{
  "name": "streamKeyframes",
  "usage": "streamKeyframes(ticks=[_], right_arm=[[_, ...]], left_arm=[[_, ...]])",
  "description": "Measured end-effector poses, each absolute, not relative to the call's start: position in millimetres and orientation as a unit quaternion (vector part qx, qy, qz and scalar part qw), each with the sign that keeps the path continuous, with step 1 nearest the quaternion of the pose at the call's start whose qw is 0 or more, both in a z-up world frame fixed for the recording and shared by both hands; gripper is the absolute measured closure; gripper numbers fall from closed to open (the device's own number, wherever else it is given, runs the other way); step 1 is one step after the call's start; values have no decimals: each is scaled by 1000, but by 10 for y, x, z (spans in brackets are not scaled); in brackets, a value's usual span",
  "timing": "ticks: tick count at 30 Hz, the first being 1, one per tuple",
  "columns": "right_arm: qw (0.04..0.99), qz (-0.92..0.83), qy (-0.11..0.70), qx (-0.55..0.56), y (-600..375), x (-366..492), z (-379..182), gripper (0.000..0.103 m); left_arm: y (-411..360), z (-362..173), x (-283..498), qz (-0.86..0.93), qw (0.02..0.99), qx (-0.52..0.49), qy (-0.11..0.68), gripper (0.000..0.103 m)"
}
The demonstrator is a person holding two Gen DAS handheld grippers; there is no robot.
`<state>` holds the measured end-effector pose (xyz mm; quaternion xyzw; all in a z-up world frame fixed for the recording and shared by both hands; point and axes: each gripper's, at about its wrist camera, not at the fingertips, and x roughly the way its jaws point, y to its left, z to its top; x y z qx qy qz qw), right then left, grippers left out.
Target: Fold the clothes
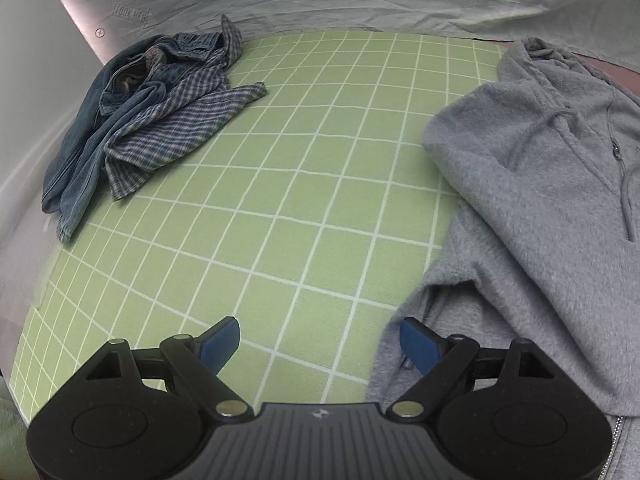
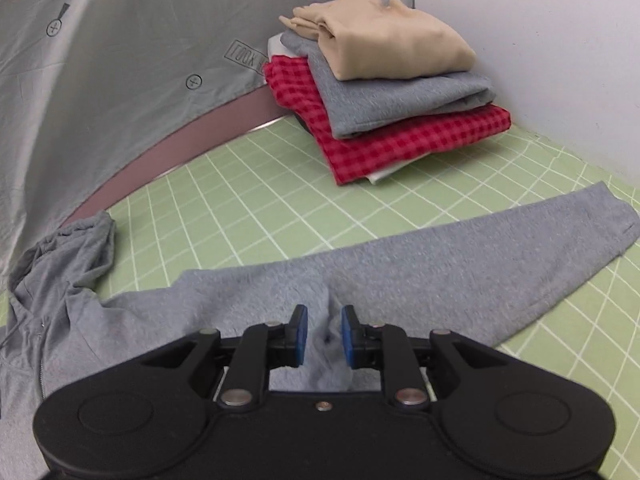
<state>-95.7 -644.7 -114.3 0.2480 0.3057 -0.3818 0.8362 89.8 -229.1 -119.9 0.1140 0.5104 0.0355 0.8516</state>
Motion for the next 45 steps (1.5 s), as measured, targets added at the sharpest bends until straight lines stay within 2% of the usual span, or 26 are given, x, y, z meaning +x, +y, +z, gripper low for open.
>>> streamKeyframes(ticks=[2, 4, 7, 13, 18, 19, 20, 21, 23, 24, 28, 33, 34, 36, 40, 45], right_arm=[[832, -380, 314, 254, -6491, -998, -1219, 63], [831, -374, 318, 263, -6530, -984, -1253, 54], [831, -361, 330, 264, -6575, -908, -1303, 34], [839, -328, 367, 231, -6642, -657, -1419, 24], [839, -316, 386, 216, -6679, -552, -1508, 22], [842, -311, 383, 220, -6685, -563, -1505, 25], [846, -305, 381, 217, -6679, -569, -1493, 41], [850, -299, 382, 208, -6665, -565, -1480, 50], [855, -290, 388, 189, -6651, -560, -1455, 85], [857, -283, 386, 192, -6675, -573, -1424, 94], [875, -271, 341, 212, -6791, -698, -1166, 96], [877, -352, 250, 211, -6969, -993, -728, 97], [865, -378, 261, 201, -7029, -1011, -770, 103], [840, -417, 302, 172, -7149, -1017, -909, 103], [831, -405, 328, 194, -7217, -1067, -1084, 103], [830, -380, 357, 199, -7105, -1009, -1222, 94]], left_arm=[[-2358, -1208, 917, 19, 854, 127, 505, 15], [-2415, -1215, 952, 6, 855, 136, 500, 15], [-2450, -1213, 1049, -2, 858, 132, 497, 15], [-2487, -1240, 1167, -16, 856, 137, 498, 15], [-2468, -1268, 1184, -12, 855, 136, 501, 14], [-2458, -1271, 1187, -10, 854, 133, 502, 14], [-2448, -1274, 1189, -8, 854, 130, 503, 14], [-2443, -1278, 1189, -6, 854, 128, 504, 13], [-2435, -1286, 1192, -4, 854, 127, 504, 11], [-2431, -1290, 1194, -3, 855, 126, 504, 10], [-2419, -1307, 1185, -4, 856, 128, 501, 8], [-2403, -1353, 1142, -5, 857, 113, 502, 5], [-2405, -1355, 1137, -3, 858, 113, 501, 5], [-2394, -1352, 1151, -4, 857, 109, 504, 5], [-2318, -1289, 1186, -5, 851, 83, 519, 6], [-2191, -1122, 1215, -25, 852, 31, 521, 7]])
